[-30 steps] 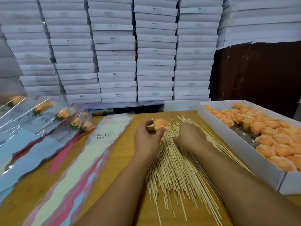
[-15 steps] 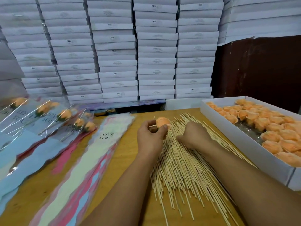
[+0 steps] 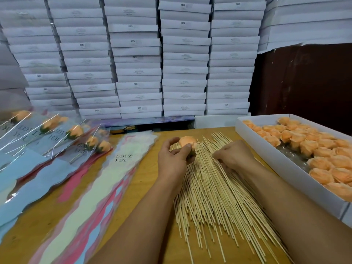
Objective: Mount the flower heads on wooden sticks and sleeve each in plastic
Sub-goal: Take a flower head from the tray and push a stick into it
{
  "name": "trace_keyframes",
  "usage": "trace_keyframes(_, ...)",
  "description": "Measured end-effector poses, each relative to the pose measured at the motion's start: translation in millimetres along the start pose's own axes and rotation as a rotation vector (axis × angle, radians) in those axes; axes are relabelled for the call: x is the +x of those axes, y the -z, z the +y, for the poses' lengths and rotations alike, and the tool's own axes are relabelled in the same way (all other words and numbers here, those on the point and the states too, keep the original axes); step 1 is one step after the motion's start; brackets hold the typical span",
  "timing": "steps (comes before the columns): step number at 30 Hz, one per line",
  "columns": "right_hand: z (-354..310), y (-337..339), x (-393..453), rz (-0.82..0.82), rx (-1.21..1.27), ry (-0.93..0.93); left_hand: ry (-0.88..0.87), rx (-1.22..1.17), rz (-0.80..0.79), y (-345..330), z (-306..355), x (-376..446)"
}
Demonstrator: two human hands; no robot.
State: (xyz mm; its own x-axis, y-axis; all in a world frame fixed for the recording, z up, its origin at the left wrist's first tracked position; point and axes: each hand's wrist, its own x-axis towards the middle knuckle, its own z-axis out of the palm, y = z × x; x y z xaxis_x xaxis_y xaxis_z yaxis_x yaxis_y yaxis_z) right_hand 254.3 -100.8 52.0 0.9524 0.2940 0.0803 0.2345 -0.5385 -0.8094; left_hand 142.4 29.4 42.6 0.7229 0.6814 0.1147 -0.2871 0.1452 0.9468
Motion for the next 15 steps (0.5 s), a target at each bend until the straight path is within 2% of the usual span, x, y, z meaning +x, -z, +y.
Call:
trace_keyframes(3,0,4,0,0.0,0.164,0.008,0.009,-0.057,-0.002,0,2,-1)
trace_keyframes(7,-2,2,-4,-0.1,0.375,0.009,0.083,-0.219,-0.018,1,7,-1)
trace_keyframes(10,-2,-1,-7,-0.167,0.389,0.026,0.116,-0.294,-0.033,2,9,0)
trace_keyframes(15,-1,0,-8,-0.179,0.388,0.005,0.161,-0.347,-0.028,2,12,0)
